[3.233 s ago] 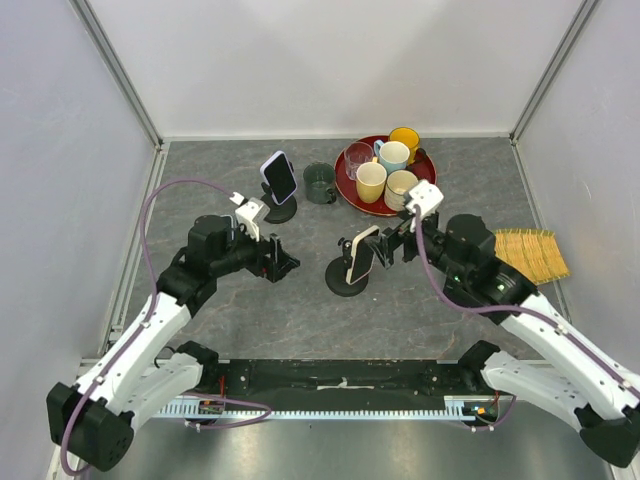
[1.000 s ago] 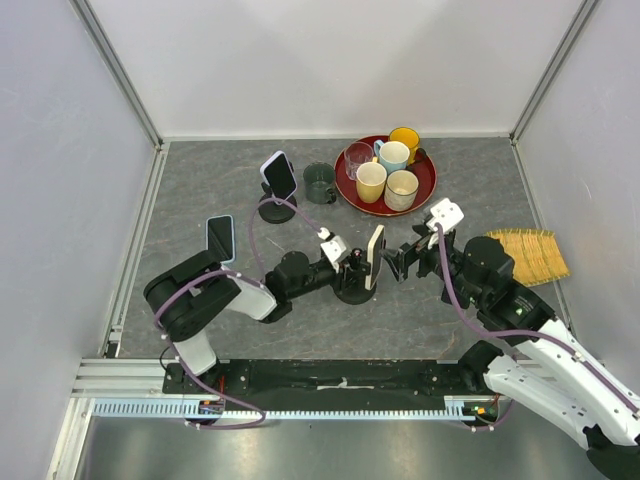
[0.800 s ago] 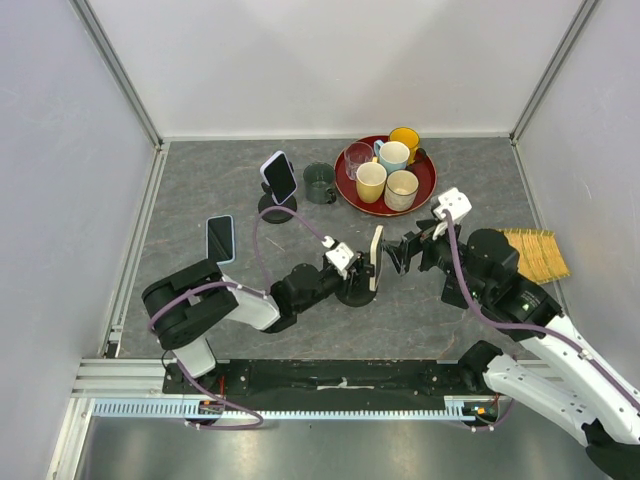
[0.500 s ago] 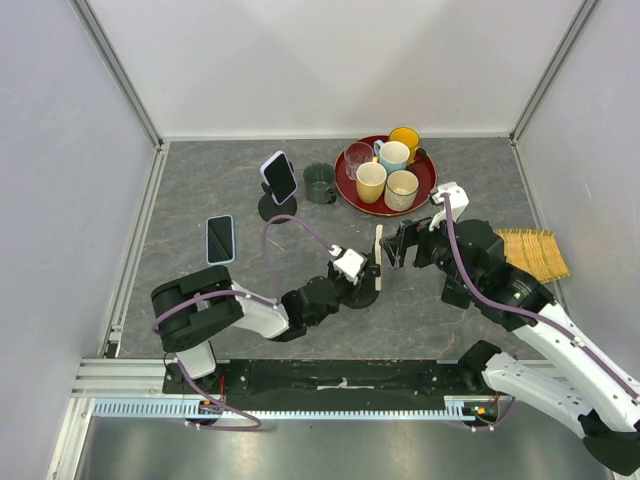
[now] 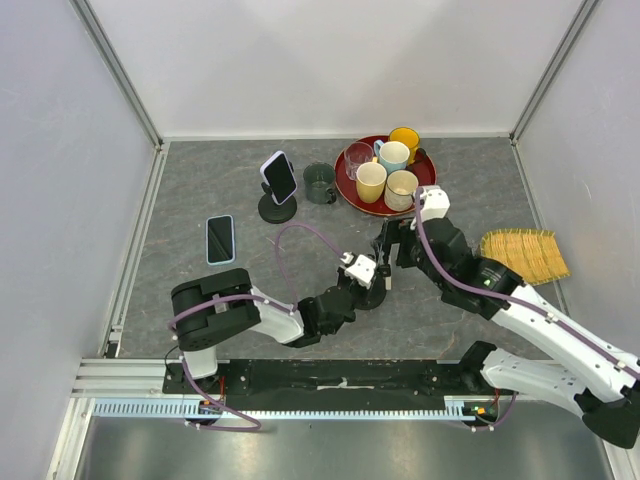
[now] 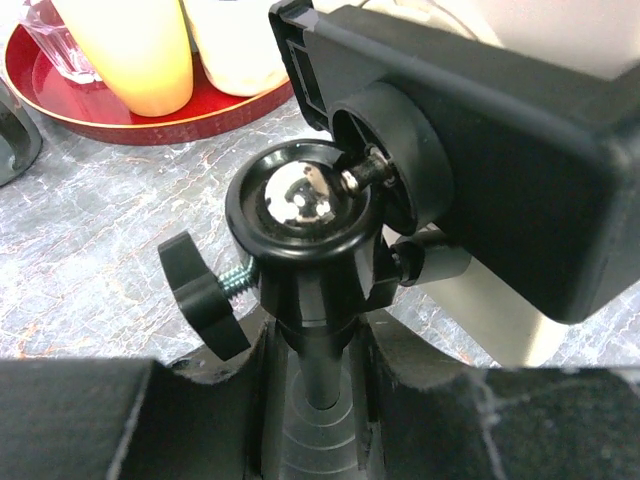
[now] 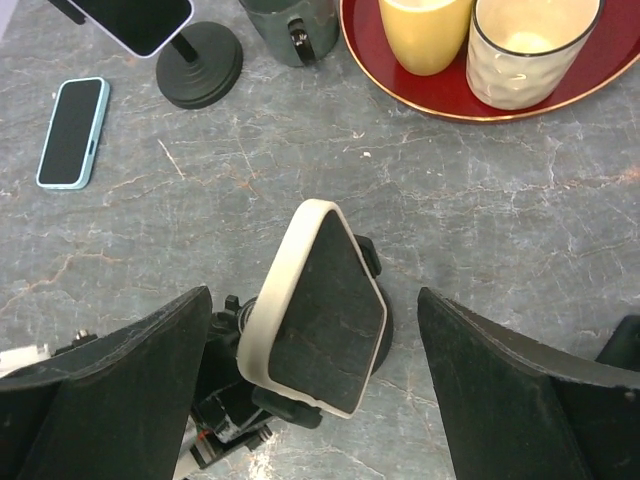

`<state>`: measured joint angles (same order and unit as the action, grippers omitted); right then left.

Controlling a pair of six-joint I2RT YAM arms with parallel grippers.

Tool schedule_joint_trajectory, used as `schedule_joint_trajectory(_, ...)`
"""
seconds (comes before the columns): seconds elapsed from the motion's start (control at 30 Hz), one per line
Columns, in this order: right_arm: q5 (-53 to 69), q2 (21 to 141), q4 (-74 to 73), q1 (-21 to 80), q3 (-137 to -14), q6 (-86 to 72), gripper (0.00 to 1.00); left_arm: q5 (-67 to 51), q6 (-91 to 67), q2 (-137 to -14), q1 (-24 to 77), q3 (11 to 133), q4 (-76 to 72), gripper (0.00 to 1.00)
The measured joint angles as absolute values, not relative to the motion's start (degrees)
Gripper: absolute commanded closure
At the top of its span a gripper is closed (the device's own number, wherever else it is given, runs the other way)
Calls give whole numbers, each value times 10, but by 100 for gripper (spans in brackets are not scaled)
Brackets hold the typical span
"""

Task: Remove the phone from the phone stand

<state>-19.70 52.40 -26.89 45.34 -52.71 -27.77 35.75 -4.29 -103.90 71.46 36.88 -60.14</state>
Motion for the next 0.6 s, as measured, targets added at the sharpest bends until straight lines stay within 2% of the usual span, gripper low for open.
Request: schedule_joint_trajectory(0.6, -439, 597, -279, 570, -550, -303, 46, 400, -33, -1060, 729, 384, -614, 98)
